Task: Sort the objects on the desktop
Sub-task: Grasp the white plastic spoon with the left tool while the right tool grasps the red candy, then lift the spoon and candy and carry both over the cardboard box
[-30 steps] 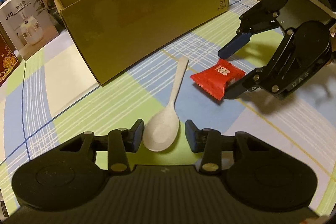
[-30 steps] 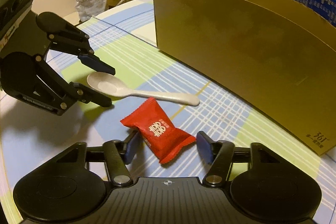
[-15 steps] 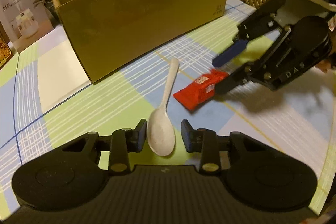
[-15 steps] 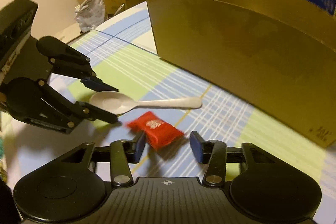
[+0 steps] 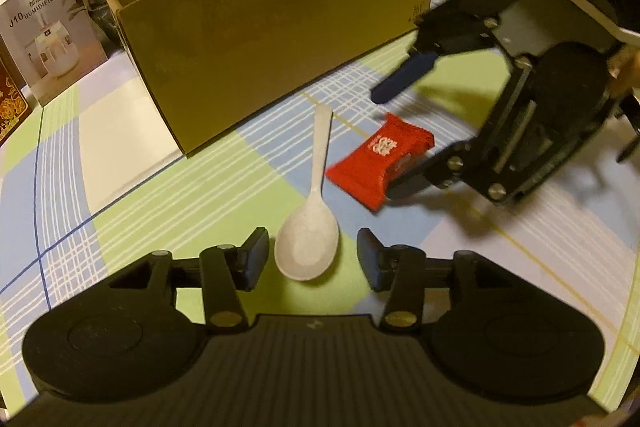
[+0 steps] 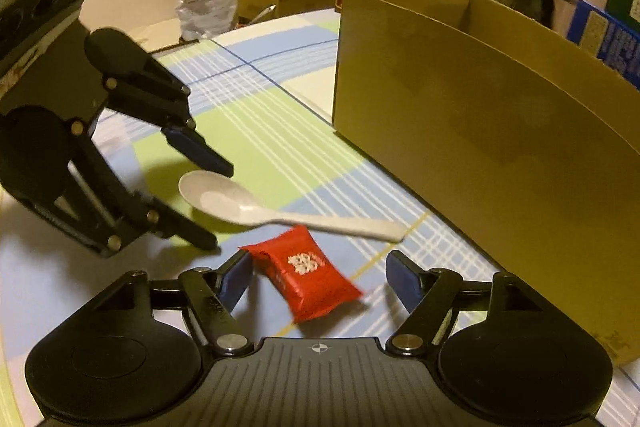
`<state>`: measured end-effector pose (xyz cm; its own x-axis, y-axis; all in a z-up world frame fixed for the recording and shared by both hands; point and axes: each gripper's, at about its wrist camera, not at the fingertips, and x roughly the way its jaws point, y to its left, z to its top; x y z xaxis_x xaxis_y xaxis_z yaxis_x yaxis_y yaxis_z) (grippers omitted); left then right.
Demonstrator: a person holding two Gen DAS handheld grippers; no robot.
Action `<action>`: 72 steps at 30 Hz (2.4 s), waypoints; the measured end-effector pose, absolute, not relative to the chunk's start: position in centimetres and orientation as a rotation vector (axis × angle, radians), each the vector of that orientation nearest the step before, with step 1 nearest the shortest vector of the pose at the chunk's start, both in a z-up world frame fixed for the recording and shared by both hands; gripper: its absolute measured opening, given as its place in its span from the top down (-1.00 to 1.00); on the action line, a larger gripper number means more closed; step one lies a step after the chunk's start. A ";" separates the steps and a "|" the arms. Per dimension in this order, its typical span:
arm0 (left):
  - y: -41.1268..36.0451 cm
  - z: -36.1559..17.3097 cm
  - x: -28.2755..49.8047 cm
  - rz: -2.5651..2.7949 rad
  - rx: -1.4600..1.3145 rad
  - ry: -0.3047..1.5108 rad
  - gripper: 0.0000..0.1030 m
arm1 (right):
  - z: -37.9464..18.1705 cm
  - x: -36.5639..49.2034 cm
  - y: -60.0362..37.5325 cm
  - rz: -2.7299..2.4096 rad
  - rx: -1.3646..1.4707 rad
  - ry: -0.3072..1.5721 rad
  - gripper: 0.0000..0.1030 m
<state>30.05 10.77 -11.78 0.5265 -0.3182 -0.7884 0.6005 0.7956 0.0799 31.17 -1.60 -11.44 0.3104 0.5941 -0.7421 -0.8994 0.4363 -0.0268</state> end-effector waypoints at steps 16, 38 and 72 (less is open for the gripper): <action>11.3 -11.5 30.1 -0.560 0.344 0.832 0.11 | -11.2 32.4 -2.0 0.946 -0.374 0.870 0.46; 11.1 -12.2 30.7 -0.564 0.323 0.827 0.44 | -9.9 33.5 -3.5 0.833 -0.342 0.891 0.47; 8.9 -12.1 30.9 -0.493 0.336 0.858 0.49 | -8.3 32.8 -4.9 0.761 -0.269 0.892 0.47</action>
<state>30.95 8.90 -12.12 0.5529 -0.2766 -0.7860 0.5399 0.8374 0.0851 32.84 -4.87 -8.27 0.3913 0.4839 -0.7827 -0.6966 0.7116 0.0917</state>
